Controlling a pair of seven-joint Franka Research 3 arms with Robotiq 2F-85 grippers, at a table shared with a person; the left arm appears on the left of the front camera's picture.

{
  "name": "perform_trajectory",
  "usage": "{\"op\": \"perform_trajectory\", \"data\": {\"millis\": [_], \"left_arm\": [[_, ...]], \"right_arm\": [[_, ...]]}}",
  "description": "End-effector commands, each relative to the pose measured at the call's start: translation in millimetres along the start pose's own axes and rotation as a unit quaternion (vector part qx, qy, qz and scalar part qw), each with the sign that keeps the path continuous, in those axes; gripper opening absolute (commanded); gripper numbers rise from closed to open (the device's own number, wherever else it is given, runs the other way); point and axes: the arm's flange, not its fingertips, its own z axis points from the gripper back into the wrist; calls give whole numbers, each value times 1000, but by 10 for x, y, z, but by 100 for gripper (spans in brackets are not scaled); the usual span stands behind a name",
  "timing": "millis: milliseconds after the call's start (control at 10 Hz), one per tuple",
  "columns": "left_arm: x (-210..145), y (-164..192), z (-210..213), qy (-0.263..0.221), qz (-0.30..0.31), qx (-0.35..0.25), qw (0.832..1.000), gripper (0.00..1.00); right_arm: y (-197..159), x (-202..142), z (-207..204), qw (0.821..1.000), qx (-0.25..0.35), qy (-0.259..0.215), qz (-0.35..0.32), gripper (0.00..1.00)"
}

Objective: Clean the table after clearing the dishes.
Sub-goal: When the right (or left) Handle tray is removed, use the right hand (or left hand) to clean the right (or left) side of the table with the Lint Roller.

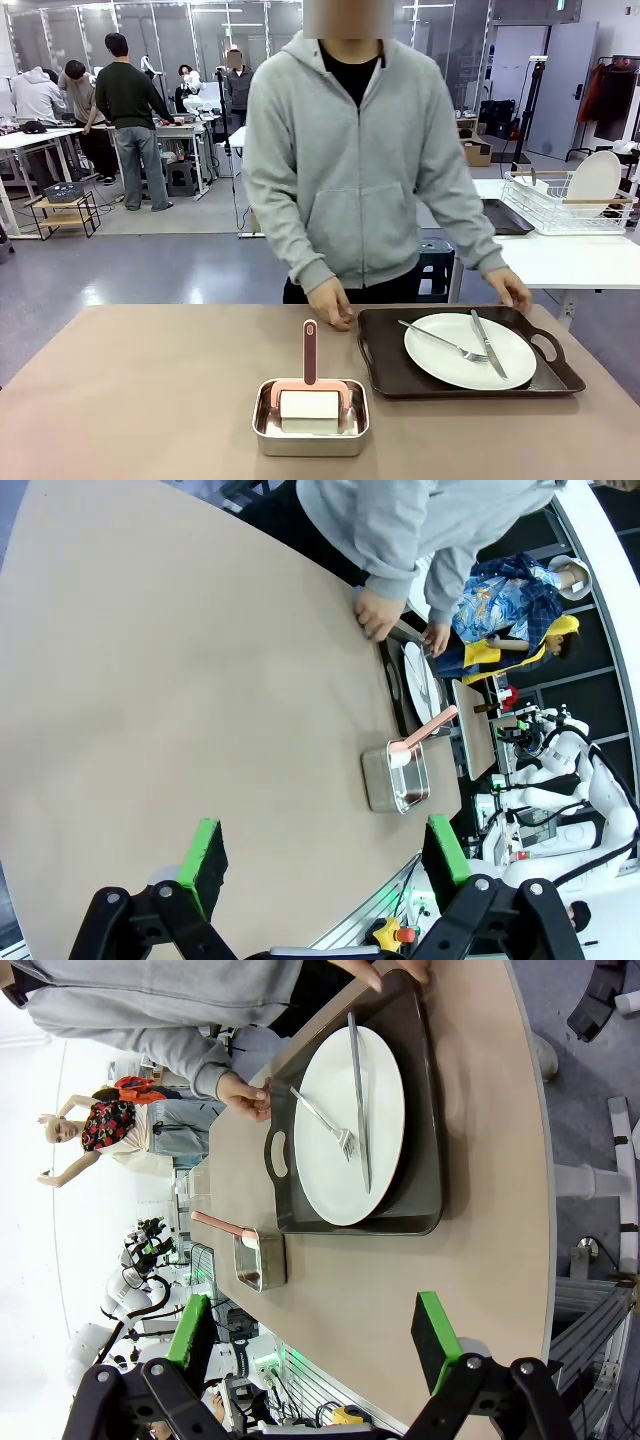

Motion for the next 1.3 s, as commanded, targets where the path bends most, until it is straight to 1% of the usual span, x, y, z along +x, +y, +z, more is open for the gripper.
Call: {"op": "perform_trajectory", "data": {"millis": [0,1200], "left_arm": [[-19,8,34,-2,2,-8,1000,100],[-19,8,34,-2,2,-8,1000,100]], "right_arm": [[25,-4,5,1000,0,-1,2,100],[25,-4,5,1000,0,-1,2,100]]}}
